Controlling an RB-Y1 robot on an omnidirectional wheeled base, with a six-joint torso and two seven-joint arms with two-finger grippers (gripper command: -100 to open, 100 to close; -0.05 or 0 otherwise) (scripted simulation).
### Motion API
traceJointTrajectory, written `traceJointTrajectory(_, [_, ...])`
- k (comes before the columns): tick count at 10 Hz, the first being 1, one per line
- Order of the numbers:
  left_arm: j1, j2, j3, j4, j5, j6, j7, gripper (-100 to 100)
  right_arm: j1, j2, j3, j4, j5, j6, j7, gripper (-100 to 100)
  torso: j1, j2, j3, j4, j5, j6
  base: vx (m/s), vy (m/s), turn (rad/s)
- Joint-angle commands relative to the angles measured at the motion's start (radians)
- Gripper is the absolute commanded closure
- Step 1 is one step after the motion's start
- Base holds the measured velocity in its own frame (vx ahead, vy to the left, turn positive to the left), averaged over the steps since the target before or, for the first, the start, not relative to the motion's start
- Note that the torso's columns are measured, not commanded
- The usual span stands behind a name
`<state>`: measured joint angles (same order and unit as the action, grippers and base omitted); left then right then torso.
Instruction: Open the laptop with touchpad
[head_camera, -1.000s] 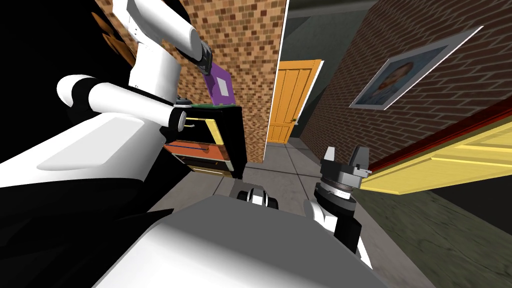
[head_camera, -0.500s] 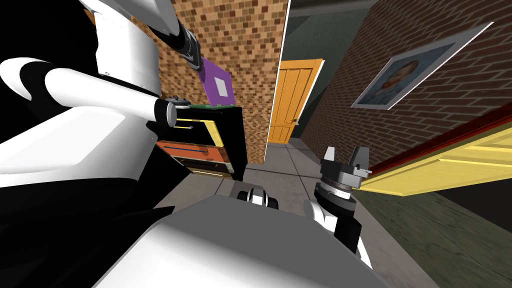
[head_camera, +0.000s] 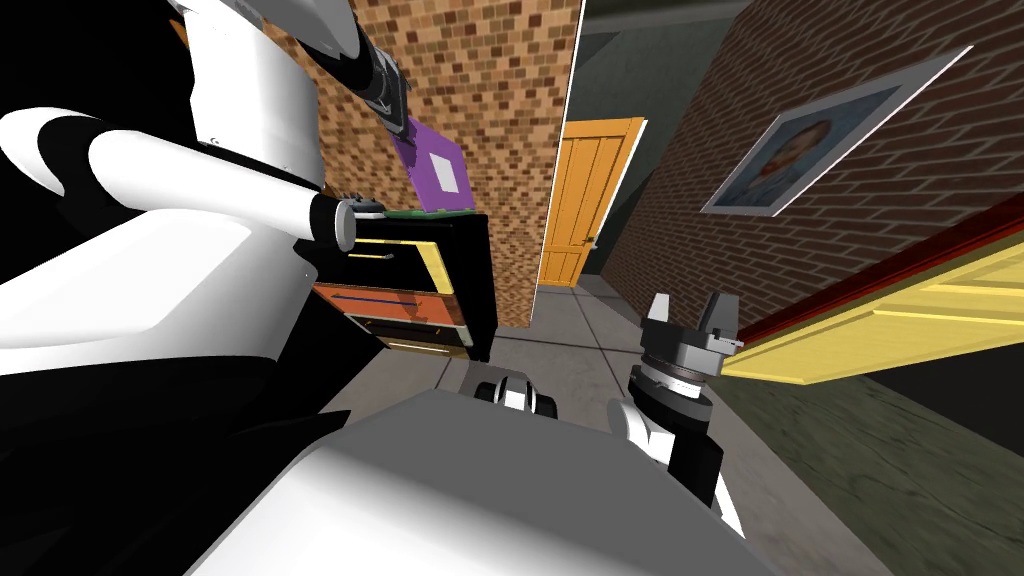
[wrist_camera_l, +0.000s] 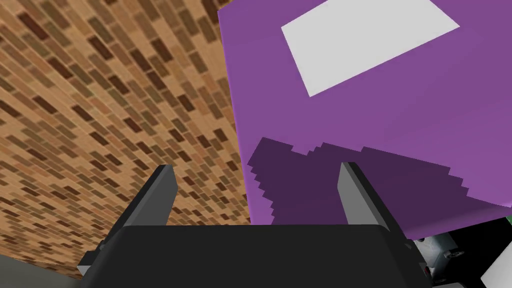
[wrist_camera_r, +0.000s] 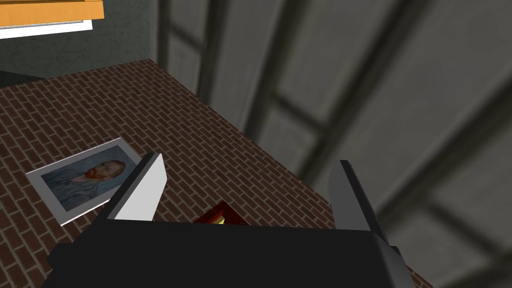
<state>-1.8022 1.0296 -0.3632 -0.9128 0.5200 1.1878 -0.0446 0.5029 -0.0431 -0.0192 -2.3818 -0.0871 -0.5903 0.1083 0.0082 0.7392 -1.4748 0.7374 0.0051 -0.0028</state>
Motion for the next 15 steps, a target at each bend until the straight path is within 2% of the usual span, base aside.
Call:
traceJointTrajectory(1, [-0.001,-0.015,-0.011,-0.027,0.012,-0.006,-0.044,-100,0.0,0.0,0.0,0.0,0.0,0.0,0.0,0,-0.002,-0.003,-0.002,0.0,-0.002,0.001,-0.052,0.151,-0.034])
traceJointTrajectory(4, [-0.007,-0.04,-0.025,-0.06,0.026,-0.016,-0.092,-100,0.0,0.0,0.0,0.0,0.0,0.0,0.0,0,-0.006,0.001,0.0,0.002,-0.004,0.002,-0.074,0.167,-0.038])
traceJointTrajectory(5, [0.004,-0.031,-0.02,-0.068,0.025,-0.009,-0.076,-100,0.0,0.0,0.0,0.0,0.0,0.0,0.0,0,-0.008,-0.001,-0.001,0.001,-0.005,0.002,-0.014,0.066,-0.028])
traceJointTrajectory(9, [0.019,-0.046,0.016,-0.153,0.122,0.016,-0.089,-100,0.001,0.0,0.0,0.0,0.0,0.0,0.0,0,-0.011,-0.007,-0.005,-0.002,-0.006,0.003,0.123,-0.04,0.325])
traceJointTrajectory(10, [0.019,-0.046,0.016,-0.153,0.122,0.016,-0.089,-100,0.001,0.0,0.0,0.0,0.0,0.0,0.0,0,-0.01,-0.004,-0.003,-0.001,-0.006,0.003,0.11,-0.066,0.099])
traceJointTrajectory(15, [0.037,-0.063,0.06,-0.254,0.242,0.048,-0.102,-100,0.001,0.0,0.0,0.0,0.0,0.0,0.0,0,-0.009,-0.002,-0.002,0.0,-0.005,0.003,0.147,-0.063,0.316])
